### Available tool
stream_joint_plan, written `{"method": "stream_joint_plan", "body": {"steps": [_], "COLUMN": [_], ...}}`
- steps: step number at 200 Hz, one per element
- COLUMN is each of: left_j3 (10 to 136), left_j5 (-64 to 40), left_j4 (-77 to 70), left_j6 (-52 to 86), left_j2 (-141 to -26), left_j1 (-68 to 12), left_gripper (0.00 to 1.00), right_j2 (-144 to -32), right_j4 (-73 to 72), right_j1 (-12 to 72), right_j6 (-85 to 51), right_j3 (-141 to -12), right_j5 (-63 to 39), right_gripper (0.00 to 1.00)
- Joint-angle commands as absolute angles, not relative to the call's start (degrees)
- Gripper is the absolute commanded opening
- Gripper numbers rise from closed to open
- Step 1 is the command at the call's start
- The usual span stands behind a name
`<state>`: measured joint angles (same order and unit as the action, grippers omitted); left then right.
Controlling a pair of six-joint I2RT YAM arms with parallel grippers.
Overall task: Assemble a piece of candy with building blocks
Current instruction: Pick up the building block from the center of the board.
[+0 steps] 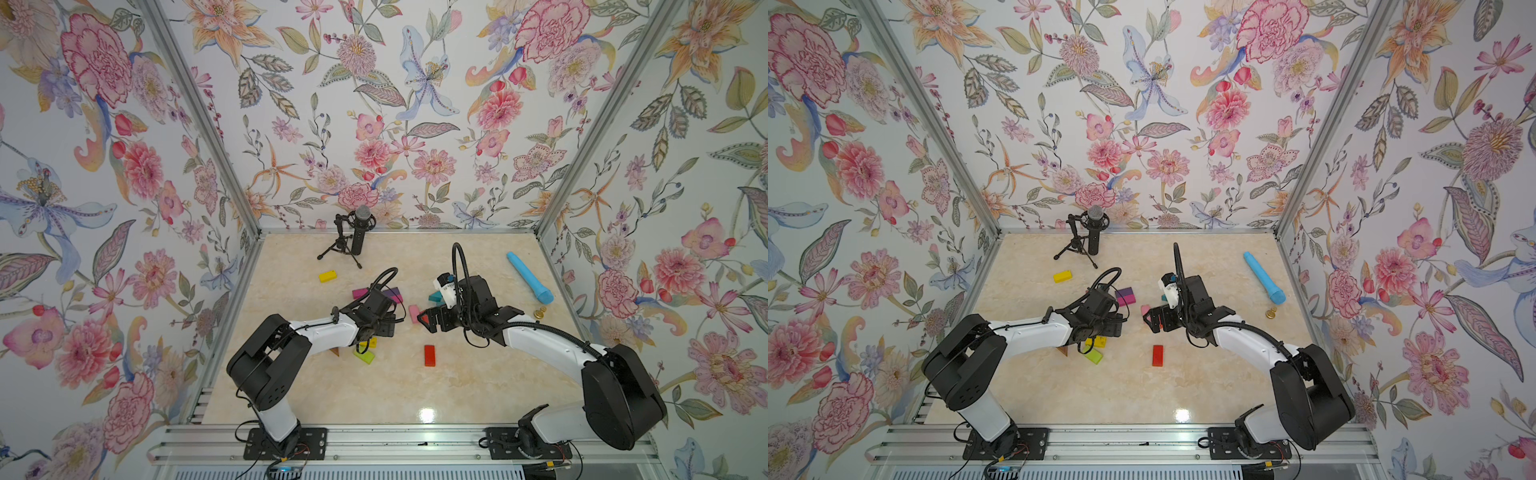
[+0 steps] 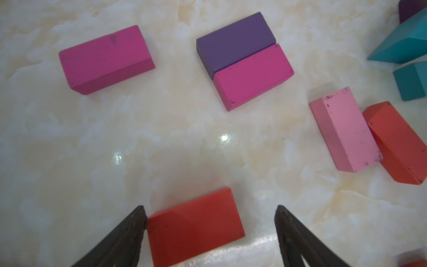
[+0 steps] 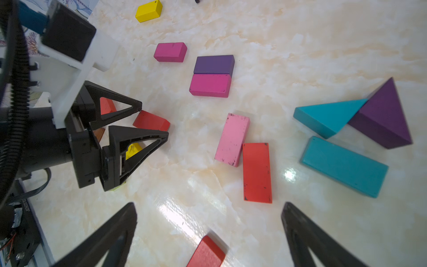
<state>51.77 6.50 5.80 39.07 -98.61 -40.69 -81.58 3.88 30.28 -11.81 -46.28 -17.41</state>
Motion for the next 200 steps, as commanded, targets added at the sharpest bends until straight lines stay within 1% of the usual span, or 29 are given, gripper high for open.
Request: {"method": "stream_joint_plan", "body": {"steps": [1,17,88,111,124,162,200], "left_j3": [50.8,50.63,50.83,51.57,51.85,51.73,53.61], "left_j5": [8.77,9.07,10.79,11.54,11.82,9.55,8.82], "left_j4": [6.62,6.31,7.13,7.55,7.36,3.84,4.13], "left_j6": [42.13,42.82,45.89,45.66,45.59,45.2,44.9], "left_j2": [-100.59,-100.71,-102.13,-103.11,-103.55,-102.79,-103.39], "left_j1": [-41.52,-41.82,-43.32,-43.33,-42.98,-37.9,-33.31], "left_gripper": [0.88,0.87,0.69,0.58,0.54,0.54,0.56], "right_j2": [-80.42,-80.4,-80.96,-80.29,-79.66,-78.4,-78.14], "right_j4": [1.29,0.86,-0.09,-0.09,-0.08,-0.08,-0.61], "right_j1": [30.5,30.48,29.28,28.01,27.25,25.54,25.07], "right_j6": [-12.37,-12.4,-11.61,-11.38,-11.24,-11.49,-11.98], "right_j3": [-45.27,-44.93,-44.75,-44.3,-44.01,-44.07,-43.69], "right_j5": [-18.06,-18.11,-19.76,-20.36,-20.64,-21.37,-21.49], "right_gripper": [1.0,1.0,1.0,1.0,1.0,1.0,1.0]}}
